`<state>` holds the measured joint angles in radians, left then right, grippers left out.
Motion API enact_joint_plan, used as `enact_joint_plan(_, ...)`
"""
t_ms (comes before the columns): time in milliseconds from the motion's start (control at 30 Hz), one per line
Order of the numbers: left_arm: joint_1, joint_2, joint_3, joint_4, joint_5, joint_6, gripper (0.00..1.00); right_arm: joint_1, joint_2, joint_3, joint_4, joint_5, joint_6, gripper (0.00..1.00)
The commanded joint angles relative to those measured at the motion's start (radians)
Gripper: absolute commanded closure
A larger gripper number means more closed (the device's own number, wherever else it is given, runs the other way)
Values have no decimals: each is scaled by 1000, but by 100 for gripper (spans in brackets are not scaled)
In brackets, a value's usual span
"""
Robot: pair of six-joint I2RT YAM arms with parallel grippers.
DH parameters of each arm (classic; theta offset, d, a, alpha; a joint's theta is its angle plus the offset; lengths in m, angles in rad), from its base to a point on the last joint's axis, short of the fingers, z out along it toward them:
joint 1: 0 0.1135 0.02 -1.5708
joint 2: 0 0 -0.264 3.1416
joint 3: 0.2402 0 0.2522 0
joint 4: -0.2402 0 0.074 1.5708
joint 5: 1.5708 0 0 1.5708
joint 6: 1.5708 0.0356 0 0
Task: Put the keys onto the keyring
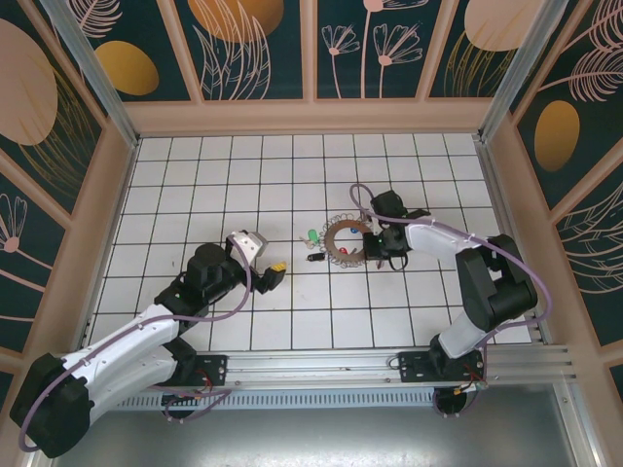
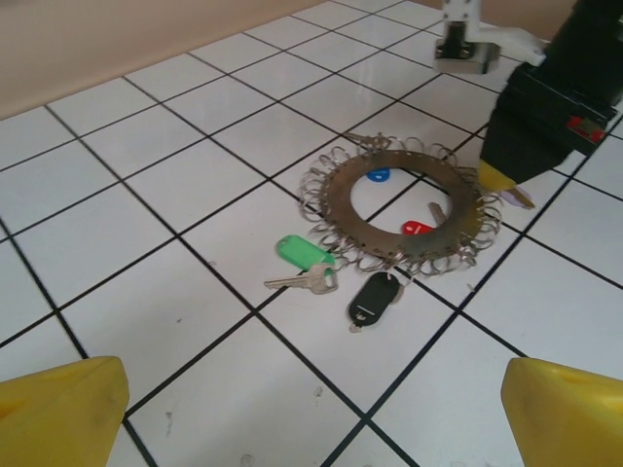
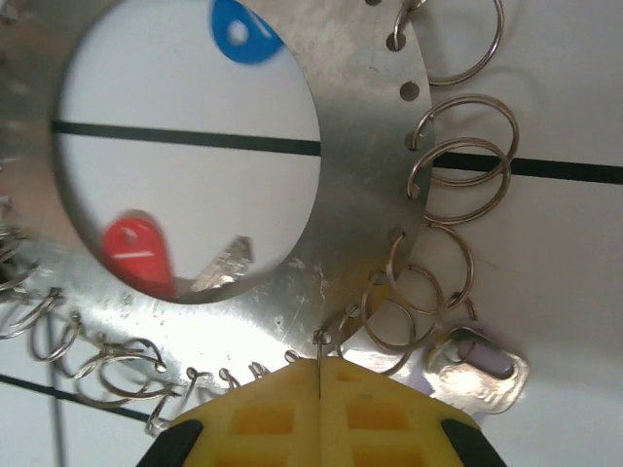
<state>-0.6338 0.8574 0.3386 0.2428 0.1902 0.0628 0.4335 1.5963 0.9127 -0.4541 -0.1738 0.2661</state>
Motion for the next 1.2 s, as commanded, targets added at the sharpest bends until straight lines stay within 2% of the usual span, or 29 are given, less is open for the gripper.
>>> enact_joint_plan(0, 0, -40, 7, 60, 106, 61, 2, 1, -42, 49, -2, -128, 165, 100)
enact_joint_plan(167, 1, -72, -36, 220, 239, 105, 3, 8, -19, 120, -40, -187, 276, 100)
enact_joint_plan(300, 0, -25, -45, 326, 321, 128, 6, 13, -22, 141, -31, -262, 355, 100)
enact_joint_plan(467, -9, 71, 43, 206, 352, 262, 11, 29, -49, 163, -39, -303, 466, 100)
enact_joint_plan(700, -28, 140, 127, 135, 358, 462, 8, 31, -110, 191, -44, -342, 607, 100)
enact_joint_plan(767, -36, 173, 140, 133, 367, 518, 6, 30, -115, 187, -28, -392, 643, 100)
enact_joint_plan(867, -55, 228, 166, 130, 372, 613, 5, 33, -109, 192, -30, -433, 659, 100)
enact_joint_plan(1033, -71, 339, 247, 120, 397, 676, 4, 34, -114, 185, -20, -473, 655, 100)
enact_joint_plan(1167, -80, 428, 303, 101, 401, 714, 5, 33, -114, 160, 38, -563, 664, 100)
